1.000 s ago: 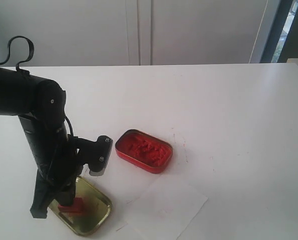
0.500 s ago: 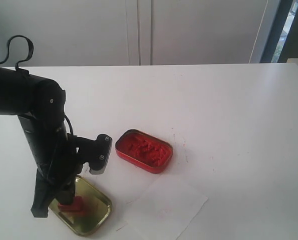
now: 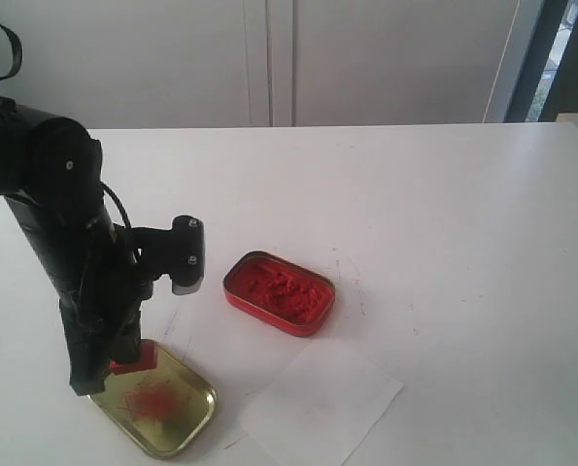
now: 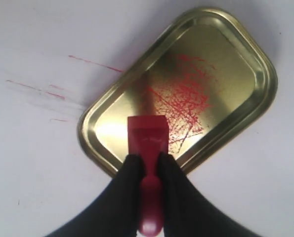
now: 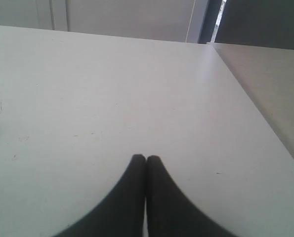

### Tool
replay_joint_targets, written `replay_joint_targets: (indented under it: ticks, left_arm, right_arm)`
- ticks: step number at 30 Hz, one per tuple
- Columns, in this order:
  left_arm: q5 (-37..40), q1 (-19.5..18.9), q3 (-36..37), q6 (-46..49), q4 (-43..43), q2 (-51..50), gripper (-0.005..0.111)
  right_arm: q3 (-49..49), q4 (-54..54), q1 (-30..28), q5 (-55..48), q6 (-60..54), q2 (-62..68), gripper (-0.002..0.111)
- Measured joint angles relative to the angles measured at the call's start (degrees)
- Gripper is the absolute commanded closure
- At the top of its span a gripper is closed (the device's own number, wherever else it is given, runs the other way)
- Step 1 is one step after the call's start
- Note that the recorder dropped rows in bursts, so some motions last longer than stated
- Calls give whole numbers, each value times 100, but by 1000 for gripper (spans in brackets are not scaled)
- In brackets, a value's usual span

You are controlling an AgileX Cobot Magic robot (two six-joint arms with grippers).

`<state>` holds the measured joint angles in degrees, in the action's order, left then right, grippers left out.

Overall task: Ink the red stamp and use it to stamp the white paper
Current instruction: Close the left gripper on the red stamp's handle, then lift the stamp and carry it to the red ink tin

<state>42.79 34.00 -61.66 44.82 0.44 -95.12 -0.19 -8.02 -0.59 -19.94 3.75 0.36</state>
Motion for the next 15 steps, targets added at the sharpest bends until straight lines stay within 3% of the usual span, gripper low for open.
replay_joint_targets:
  ticks: [15]
  left_arm:
    - [475, 0, -916, -465, 0, 0, 107]
  right_arm:
    - [0, 0, 0, 0, 0, 0, 108]
